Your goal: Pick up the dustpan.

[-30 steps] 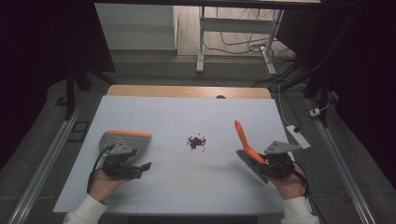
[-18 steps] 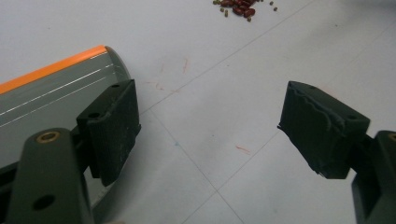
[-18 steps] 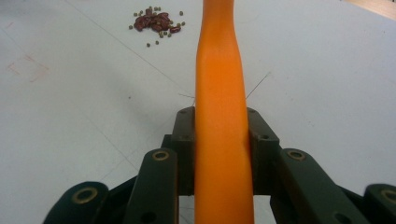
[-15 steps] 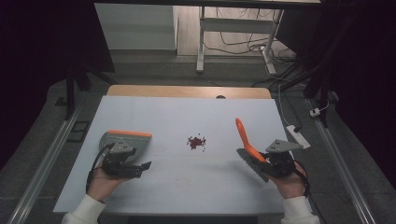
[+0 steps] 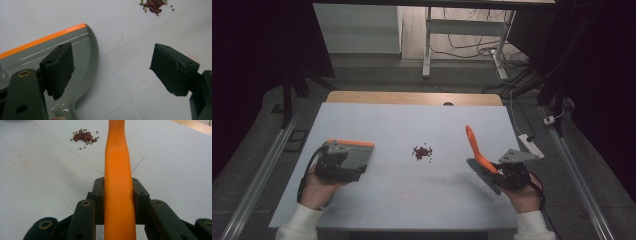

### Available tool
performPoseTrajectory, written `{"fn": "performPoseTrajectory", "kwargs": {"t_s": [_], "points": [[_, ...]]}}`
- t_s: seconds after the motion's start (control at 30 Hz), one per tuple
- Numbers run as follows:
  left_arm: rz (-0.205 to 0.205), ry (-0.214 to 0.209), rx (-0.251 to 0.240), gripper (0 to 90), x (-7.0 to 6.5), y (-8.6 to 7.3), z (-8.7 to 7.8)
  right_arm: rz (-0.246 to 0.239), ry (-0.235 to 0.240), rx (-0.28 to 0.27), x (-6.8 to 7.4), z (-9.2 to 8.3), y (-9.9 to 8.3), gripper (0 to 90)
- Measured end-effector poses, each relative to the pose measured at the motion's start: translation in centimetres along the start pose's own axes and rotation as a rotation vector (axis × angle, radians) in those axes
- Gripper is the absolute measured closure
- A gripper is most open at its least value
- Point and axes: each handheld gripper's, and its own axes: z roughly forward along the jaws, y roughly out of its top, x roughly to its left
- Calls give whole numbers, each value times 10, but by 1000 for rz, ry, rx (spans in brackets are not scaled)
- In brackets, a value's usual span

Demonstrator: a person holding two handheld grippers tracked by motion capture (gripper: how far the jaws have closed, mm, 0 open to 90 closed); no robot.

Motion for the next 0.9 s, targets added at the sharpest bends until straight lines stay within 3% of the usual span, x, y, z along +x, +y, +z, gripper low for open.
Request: {"fn": "performPoseTrajectory", "kwargs": {"t_s": [0.13, 0.3, 0.63, 0.9], "points": [[-21, 8, -22, 200, 7, -3, -7, -13, -7, 4, 1, -1, 0, 699], [-58, 28, -13, 200, 18, -9, -12, -8, -7, 2, 2, 0, 1, 699], [-125, 67, 74, 199, 34, -25, -16, -13, -4, 14, 3, 3, -1, 699], [-154, 33, 137, 198, 37, -36, -15, -16, -3, 20, 3, 4, -2, 699]]}}
